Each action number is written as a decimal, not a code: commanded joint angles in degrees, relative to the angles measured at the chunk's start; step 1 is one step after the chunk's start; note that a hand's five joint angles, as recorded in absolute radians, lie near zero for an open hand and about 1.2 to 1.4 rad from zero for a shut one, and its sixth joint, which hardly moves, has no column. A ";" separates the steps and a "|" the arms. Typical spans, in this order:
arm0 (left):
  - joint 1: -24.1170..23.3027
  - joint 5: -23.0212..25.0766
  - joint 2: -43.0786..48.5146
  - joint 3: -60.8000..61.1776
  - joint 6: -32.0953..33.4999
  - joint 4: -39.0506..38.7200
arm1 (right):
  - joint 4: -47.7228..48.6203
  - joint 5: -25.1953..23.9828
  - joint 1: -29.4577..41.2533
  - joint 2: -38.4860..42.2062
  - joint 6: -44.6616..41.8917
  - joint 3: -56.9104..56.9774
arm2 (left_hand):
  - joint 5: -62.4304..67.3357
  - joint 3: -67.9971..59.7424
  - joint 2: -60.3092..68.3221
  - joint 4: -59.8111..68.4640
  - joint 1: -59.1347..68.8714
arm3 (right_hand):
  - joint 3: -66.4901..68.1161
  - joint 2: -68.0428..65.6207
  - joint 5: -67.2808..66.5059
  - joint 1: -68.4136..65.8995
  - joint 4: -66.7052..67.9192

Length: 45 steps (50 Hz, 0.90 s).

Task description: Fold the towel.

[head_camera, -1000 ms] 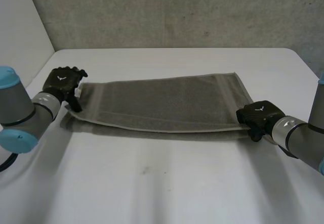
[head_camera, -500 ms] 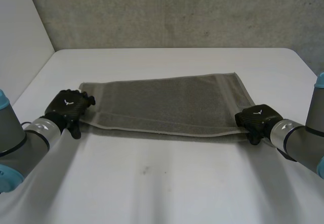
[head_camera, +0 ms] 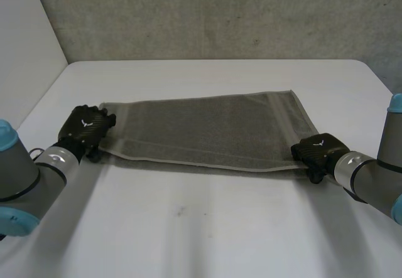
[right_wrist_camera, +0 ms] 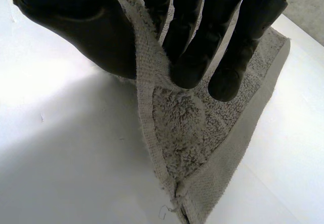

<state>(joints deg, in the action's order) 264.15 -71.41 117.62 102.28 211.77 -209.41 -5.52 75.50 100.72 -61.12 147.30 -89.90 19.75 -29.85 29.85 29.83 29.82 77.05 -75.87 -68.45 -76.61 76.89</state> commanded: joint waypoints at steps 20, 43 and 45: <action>3.83 1.71 -15.23 9.86 -1.80 0.93 | -7.81 -0.79 -0.97 -15.15 -3.93 0.43 | 50.25 -50.15 50.15 50.17 50.18 | 2.95 -4.13 -1.55 -3.39 3.11; 20.80 17.62 -35.82 23.06 -13.75 17.65 | -22.62 -2.20 -0.44 -17.67 -27.76 3.49 | 50.25 -50.15 50.15 50.17 50.18 | 2.95 -4.13 -1.55 -3.39 3.11; 19.83 17.27 -31.66 21.03 -13.75 15.08 | -21.11 -1.67 -0.26 -14.46 -27.85 5.53 | 50.25 -50.15 50.15 50.17 50.18 | 2.95 -4.13 -1.55 -3.39 3.11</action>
<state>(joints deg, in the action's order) 285.10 -54.97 78.05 127.23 198.15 -189.78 -32.57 72.98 99.58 -84.82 119.51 -89.80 58.71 -69.64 69.77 69.72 68.36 77.05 -75.87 -68.45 -76.61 76.89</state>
